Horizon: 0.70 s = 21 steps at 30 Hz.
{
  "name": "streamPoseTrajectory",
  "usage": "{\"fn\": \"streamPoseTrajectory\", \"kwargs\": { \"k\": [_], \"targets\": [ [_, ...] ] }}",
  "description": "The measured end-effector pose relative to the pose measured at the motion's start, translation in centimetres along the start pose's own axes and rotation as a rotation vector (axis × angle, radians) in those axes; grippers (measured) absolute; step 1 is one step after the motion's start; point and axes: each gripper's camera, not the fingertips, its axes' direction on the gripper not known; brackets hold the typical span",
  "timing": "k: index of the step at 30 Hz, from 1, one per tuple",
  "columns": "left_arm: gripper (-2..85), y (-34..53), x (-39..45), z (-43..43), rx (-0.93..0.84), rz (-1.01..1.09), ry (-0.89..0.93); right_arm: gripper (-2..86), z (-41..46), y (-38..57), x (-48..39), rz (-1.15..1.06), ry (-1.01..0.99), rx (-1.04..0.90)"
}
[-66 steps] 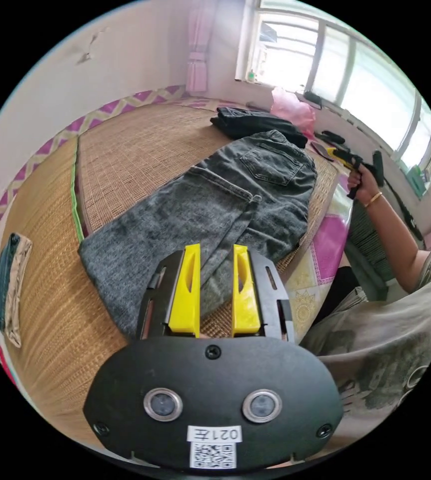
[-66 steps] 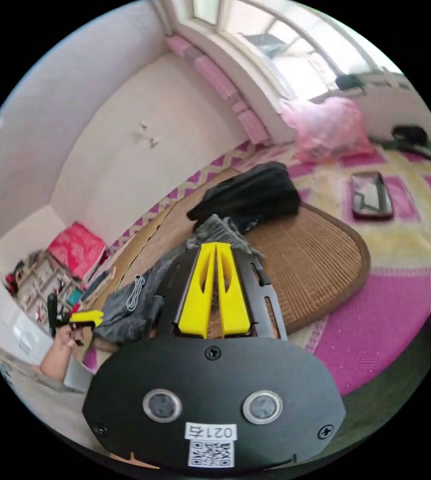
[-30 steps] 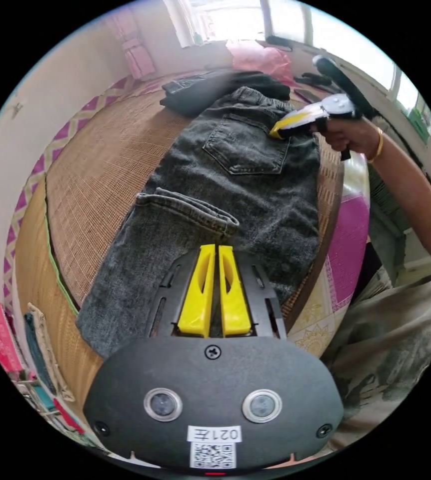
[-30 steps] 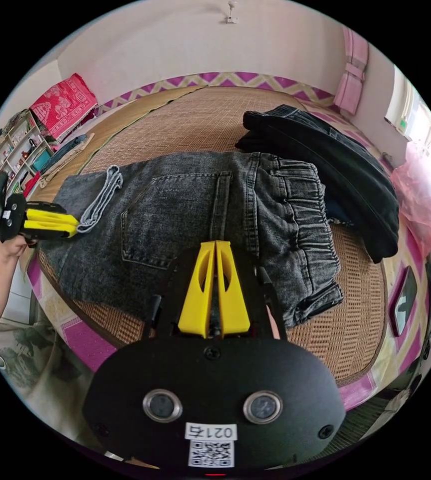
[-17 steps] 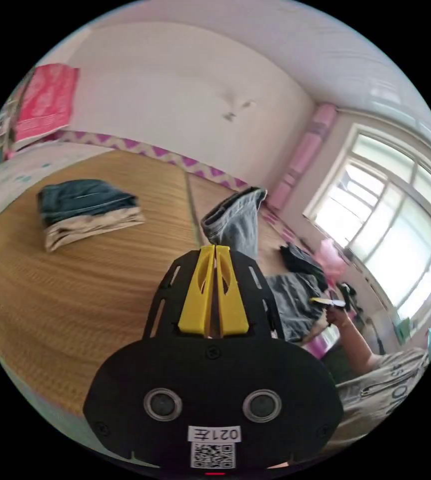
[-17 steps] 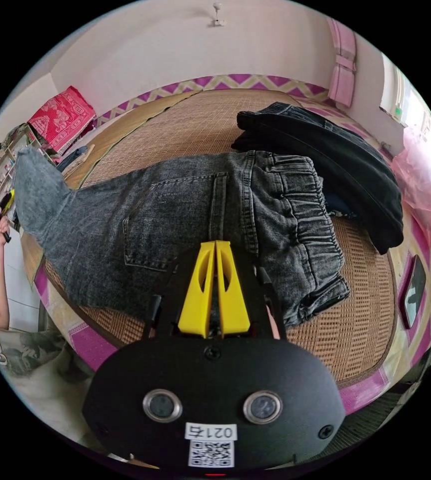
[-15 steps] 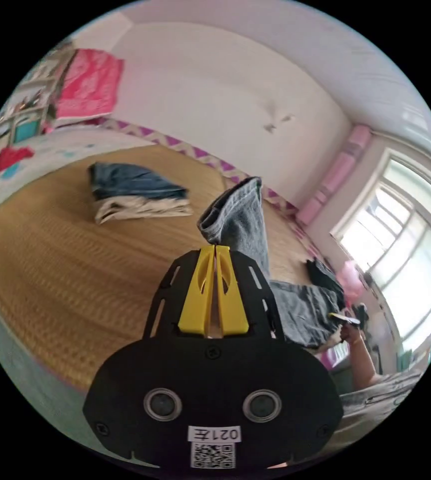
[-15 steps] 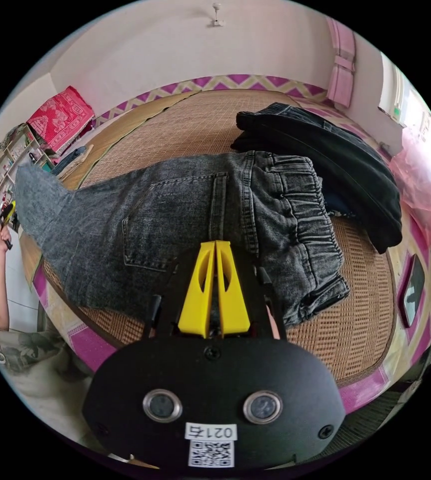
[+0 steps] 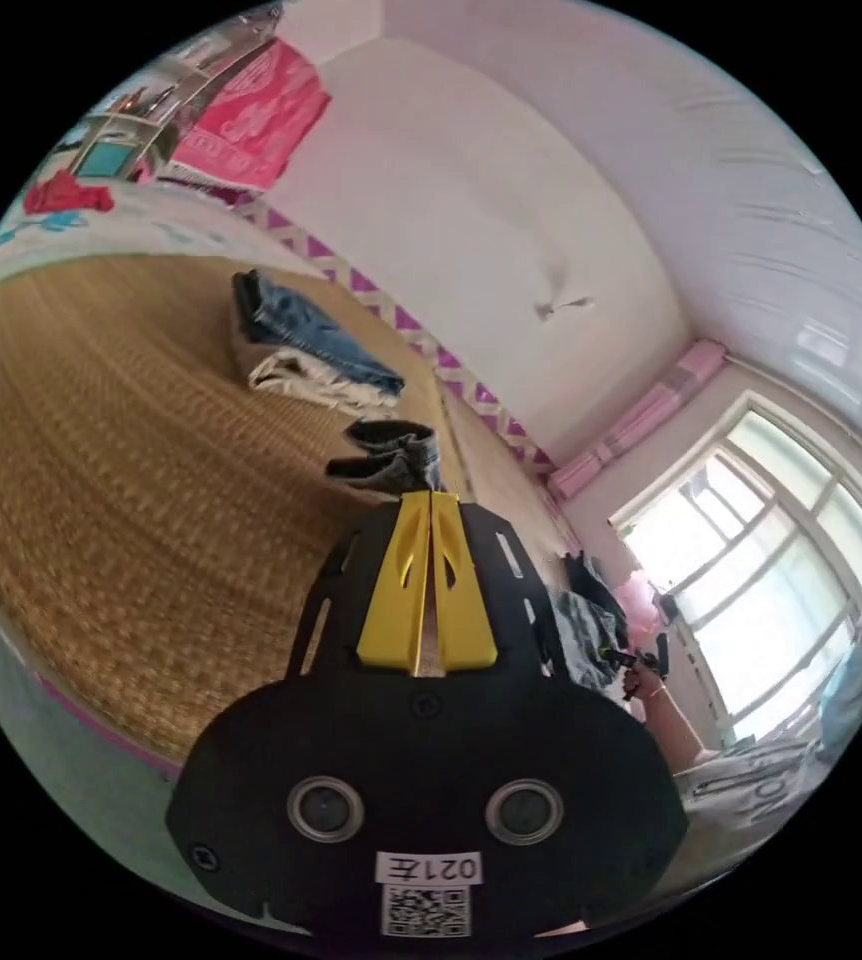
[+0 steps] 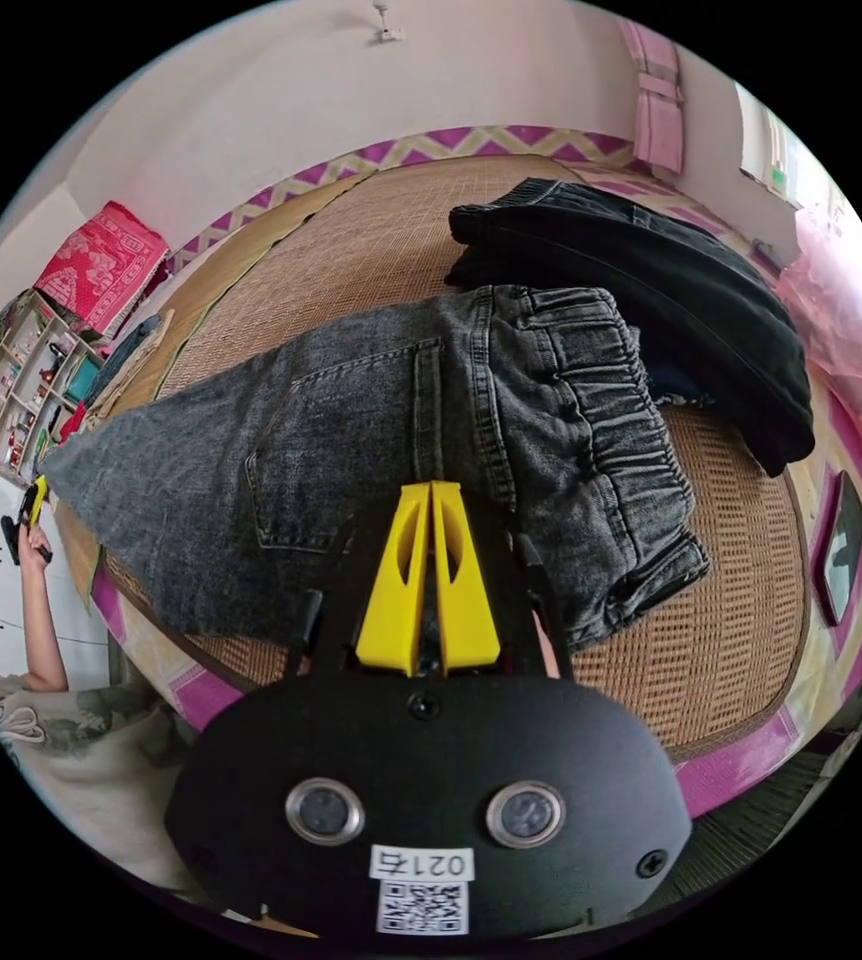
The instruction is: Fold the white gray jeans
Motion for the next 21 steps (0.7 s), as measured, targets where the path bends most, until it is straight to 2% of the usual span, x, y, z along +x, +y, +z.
{"fn": "streamPoseTrajectory", "kwargs": {
  "k": [2, 4, 6, 9, 12, 14, 17, 21],
  "targets": [
    [-0.9, 1.5, -6.9, 3.6, -0.153, -0.182, -0.090, -0.7, -0.1, -0.1, -0.1, 0.003, 0.000, 0.001],
    [-0.9, 3.3, -10.9, 5.1, -0.203, -0.302, -0.054, -0.8, -0.2, -0.3, -0.1, 0.006, -0.003, 0.004],
    [-0.8, 3.3, -10.7, 4.3, -0.164, -0.286, 0.027, -0.8, -0.3, -0.5, -0.3, -0.002, -0.003, 0.008],
    [-0.3, 3.0, -7.9, 1.7, -0.094, -0.195, -0.044, -0.6, -1.2, -1.2, -1.5, -0.083, 0.039, -0.007],
    [2.1, 1.6, -2.7, 1.0, -0.079, 0.019, -0.036, 0.7, -4.4, -2.4, -4.7, -0.285, -0.043, 0.110],
    [5.1, 0.5, 3.5, 4.8, -0.185, 0.268, -0.007, 3.5, -5.1, -3.8, -7.6, -0.440, 0.017, 0.148],
    [5.7, 0.4, 10.6, 12.1, -0.305, 0.545, -0.054, 5.9, -2.7, -7.3, -11.4, -0.708, 0.185, 0.057],
    [6.0, 0.1, 14.6, 22.2, -0.511, 0.710, -0.001, 6.6, 0.3, -12.9, -11.6, -0.866, 0.257, -0.015]
  ]
}}
